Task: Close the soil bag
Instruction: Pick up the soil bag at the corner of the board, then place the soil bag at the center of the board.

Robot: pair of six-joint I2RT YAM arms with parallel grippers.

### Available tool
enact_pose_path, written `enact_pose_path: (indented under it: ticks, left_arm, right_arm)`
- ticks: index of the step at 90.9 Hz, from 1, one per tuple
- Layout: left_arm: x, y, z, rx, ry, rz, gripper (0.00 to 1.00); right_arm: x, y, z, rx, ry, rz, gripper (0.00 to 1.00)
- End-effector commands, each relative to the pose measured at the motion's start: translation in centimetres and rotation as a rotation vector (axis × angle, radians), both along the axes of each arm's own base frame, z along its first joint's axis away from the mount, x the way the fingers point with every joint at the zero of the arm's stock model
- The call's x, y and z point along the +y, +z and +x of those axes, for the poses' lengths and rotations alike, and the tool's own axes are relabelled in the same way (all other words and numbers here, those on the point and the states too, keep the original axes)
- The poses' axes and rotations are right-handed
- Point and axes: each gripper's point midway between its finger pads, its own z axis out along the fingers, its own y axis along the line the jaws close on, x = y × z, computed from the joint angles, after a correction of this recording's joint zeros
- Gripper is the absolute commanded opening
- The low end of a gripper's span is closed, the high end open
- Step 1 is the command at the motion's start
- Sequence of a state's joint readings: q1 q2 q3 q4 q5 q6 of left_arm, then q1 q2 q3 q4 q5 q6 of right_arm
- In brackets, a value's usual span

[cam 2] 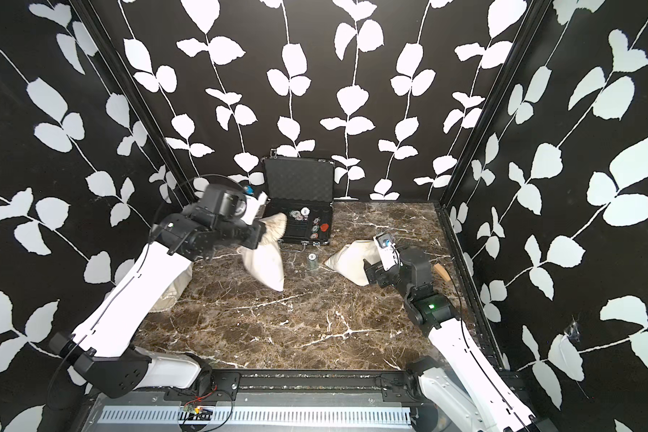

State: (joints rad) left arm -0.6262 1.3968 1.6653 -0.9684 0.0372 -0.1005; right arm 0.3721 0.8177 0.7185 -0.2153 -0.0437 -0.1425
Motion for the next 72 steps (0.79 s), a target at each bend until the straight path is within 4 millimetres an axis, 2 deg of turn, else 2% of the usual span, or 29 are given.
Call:
enact_pose_path:
  ticks: [1,9,22,44,58,72]
  left_arm:
    - [-4.7,1.8,-2.4,-0.016,-0.164,-0.08,0.0]
    - [-8.0,1.7,-3.6,0.018,-0.265,-0.136,0.0]
    - [-11.2,0.4,-2.7,0.058,-0.315,-0.193,0.0]
    - [-15.1,-4.5,-0.3,0.161,-0.34,-0.197,0.0]
    - [-15.4,-4.7,0.0,0.151,-0.341,-0.2,0.0]
    - [-14.7,-4.3,-0.3,0.131,-0.337,-0.191,0.0]
  right_arm:
    - [1.1,1.1,-0.8,-0.024,0.063,0.029,0.98]
    - [1.7,1.3,-1.5,-0.017,0.1,0.043,0.98]
    - [2.5,1.6,-2.4,-0.035,0.151,0.063,0.98]
    - [4.5,1.0,-3.2,0.0,0.27,0.074,1.0]
    - [6.6,0.9,-3.1,-0.041,0.35,0.019,1.0]
    - [8.7,-0.2,-1.4,-0.115,0.396,-0.118,1.0]
